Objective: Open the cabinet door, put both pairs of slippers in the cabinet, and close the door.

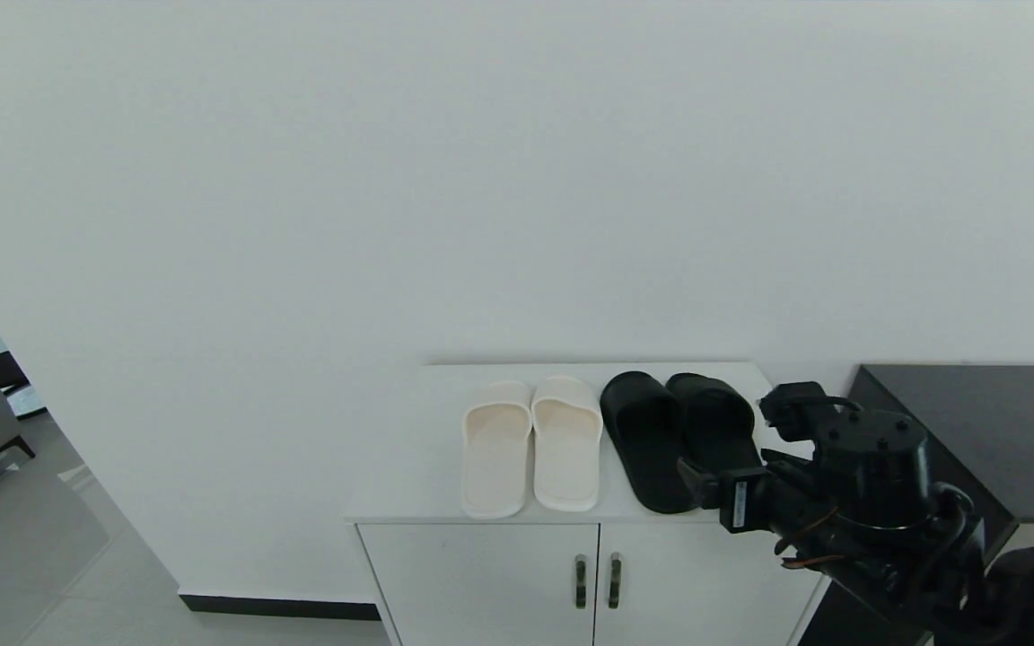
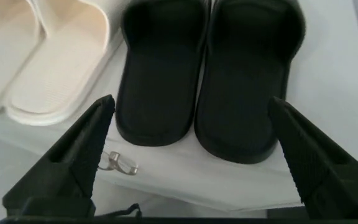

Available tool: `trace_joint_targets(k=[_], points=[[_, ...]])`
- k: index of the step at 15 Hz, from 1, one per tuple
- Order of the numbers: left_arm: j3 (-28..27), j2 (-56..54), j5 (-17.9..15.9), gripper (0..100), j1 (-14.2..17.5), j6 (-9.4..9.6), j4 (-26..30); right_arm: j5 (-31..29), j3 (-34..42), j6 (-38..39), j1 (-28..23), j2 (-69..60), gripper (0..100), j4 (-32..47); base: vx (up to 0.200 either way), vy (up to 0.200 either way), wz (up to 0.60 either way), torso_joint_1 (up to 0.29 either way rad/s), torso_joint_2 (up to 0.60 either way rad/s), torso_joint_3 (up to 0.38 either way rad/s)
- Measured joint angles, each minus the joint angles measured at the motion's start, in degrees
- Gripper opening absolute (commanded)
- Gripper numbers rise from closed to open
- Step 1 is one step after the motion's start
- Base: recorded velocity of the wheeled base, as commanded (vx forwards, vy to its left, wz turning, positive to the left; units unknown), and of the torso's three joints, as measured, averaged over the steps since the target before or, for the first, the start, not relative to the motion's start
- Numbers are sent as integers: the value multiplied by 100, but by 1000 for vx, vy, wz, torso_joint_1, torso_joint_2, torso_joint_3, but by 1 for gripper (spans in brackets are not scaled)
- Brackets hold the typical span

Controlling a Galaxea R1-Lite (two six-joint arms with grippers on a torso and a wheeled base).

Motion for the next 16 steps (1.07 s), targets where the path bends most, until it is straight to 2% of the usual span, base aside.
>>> trace_joint_targets(k=[6, 11, 16], points=[[0, 0, 2, 0, 0, -6, 0, -217, -848, -165, -37, 890, 100, -22, 0, 0, 0, 0, 0, 0], [0, 0, 2, 0, 0, -6, 0, -302, -1471, -312, -273, 1419, 100, 5, 0, 0, 0, 0, 0, 0], [0, 0, 2, 0, 0, -6, 0, -307, -2378, -323, -480, 1858, 100, 585, 0, 0, 0, 0, 0, 0]])
